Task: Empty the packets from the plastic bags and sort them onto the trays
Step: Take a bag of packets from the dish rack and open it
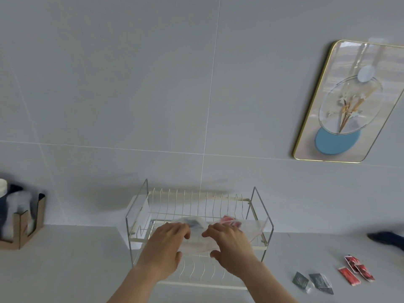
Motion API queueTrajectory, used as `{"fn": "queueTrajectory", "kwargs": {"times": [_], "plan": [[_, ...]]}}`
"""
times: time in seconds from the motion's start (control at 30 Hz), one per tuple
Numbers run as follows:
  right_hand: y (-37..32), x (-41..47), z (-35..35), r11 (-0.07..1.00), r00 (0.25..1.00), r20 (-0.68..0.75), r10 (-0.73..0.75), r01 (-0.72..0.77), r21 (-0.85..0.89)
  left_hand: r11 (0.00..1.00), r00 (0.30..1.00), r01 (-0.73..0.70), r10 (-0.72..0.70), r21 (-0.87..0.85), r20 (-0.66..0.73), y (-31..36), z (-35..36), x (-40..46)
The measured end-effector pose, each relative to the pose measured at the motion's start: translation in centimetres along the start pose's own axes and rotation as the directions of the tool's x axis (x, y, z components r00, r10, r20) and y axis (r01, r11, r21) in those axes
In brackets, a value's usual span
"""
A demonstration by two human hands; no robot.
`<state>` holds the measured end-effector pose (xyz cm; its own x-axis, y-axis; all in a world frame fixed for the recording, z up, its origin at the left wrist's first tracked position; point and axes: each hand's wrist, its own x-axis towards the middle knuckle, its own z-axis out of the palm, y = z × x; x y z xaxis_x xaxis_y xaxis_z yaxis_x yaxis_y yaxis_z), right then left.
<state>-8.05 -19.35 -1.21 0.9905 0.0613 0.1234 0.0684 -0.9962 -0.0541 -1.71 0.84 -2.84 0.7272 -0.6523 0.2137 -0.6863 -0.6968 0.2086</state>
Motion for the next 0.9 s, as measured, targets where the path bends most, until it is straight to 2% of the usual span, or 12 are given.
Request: {"fn": "queueTrajectory", "kwargs": {"times": [0.23,0.37,0.5,0.63,0.73,0.8,0.9], "plan": [[0.0,0.4,-0.2,0.983,0.961,-0.268,0.074,-0.026,0.181,0.999,1.000,0.006,-0.006,-0.038,-0.004,0.7,-0.8,-0.2],[0.0,1.9,-1.7,0.908,0.892,-0.390,0.229,-0.051,0.415,0.997,0.969,-0.041,0.024,-0.063,-0.247,1.3,-2.4,1.2],[-0.4,3.5,-6.0,0.787,0.810,-0.490,0.322,0.058,0.614,0.996,0.907,-0.078,0.053,-0.043,-0.418,2.6,-6.9,3.5],[-0.7,3.6,-11.6,0.629,0.759,-0.508,0.409,0.169,0.759,0.991,0.852,-0.124,0.086,-0.039,-0.516,4.5,-11.1,4.9],[-0.7,2.6,-15.2,0.426,0.787,-0.435,0.438,0.245,0.871,0.978,0.808,-0.176,0.079,-0.110,-0.584,5.8,-13.8,5.3],[-0.4,1.7,-16.7,0.338,0.801,-0.397,0.449,0.258,0.905,0.963,0.803,-0.208,0.068,-0.173,-0.592,6.7,-15.2,5.3],[0.2,0.4,-17.4,0.288,0.809,-0.342,0.477,0.224,0.931,0.946,0.828,-0.203,0.030,-0.251,-0.560,8.1,-15.9,5.4]]}}
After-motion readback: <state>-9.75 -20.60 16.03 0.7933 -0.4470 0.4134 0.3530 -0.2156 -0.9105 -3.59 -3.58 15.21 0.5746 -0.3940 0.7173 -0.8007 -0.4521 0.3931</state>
